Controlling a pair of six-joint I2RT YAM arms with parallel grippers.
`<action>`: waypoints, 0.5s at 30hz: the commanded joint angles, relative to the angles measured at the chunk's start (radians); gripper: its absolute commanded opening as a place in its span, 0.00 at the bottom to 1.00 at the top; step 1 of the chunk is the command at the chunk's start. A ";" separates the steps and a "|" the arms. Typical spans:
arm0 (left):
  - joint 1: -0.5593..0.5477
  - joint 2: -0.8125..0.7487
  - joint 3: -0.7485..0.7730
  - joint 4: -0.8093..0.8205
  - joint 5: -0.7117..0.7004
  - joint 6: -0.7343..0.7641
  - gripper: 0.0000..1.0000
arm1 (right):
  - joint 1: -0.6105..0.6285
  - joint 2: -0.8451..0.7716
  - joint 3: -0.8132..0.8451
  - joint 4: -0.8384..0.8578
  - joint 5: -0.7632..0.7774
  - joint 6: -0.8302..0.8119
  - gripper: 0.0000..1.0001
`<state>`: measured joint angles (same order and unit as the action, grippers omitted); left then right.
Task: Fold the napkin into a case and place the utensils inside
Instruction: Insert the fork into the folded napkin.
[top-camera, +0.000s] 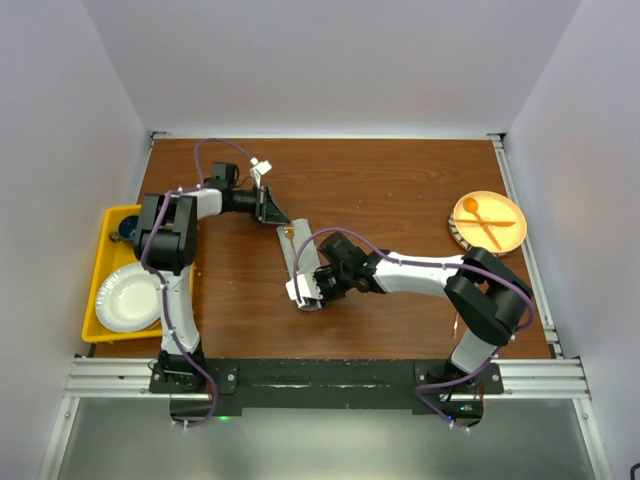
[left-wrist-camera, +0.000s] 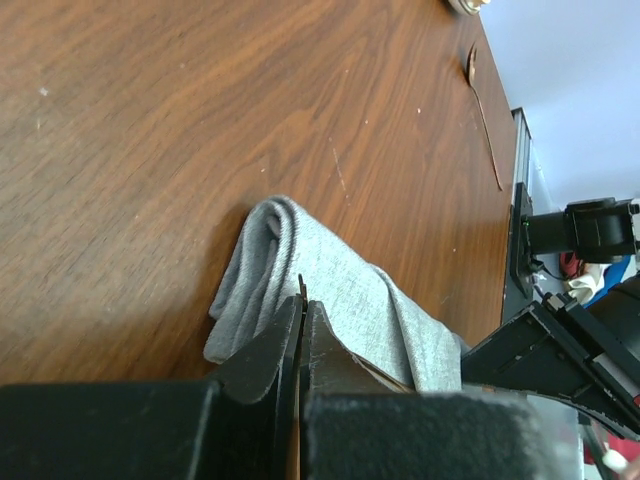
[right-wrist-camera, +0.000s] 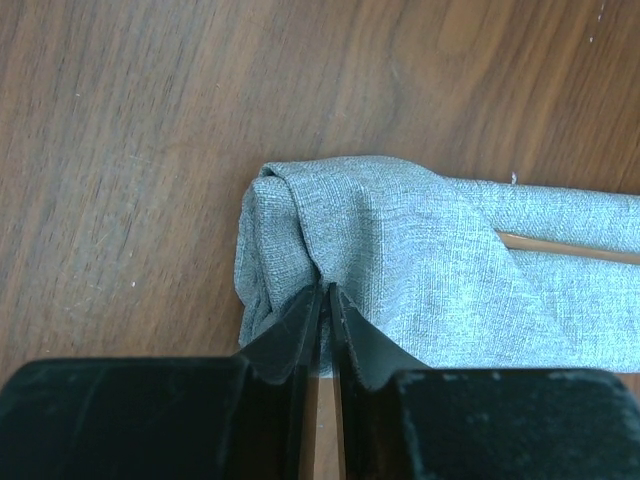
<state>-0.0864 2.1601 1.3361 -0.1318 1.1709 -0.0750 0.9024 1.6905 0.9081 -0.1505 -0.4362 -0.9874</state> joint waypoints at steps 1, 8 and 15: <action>-0.009 -0.069 -0.002 0.078 0.015 -0.032 0.00 | 0.006 -0.070 0.002 0.011 0.004 -0.003 0.15; -0.009 -0.060 0.008 0.061 -0.004 -0.019 0.00 | 0.007 -0.146 0.034 -0.092 -0.119 -0.011 0.17; -0.007 -0.062 0.005 0.058 -0.011 -0.017 0.00 | 0.023 -0.086 0.077 -0.218 -0.214 -0.080 0.12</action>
<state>-0.0917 2.1407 1.3312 -0.0940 1.1557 -0.0933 0.9089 1.5711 0.9398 -0.2775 -0.5690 -1.0096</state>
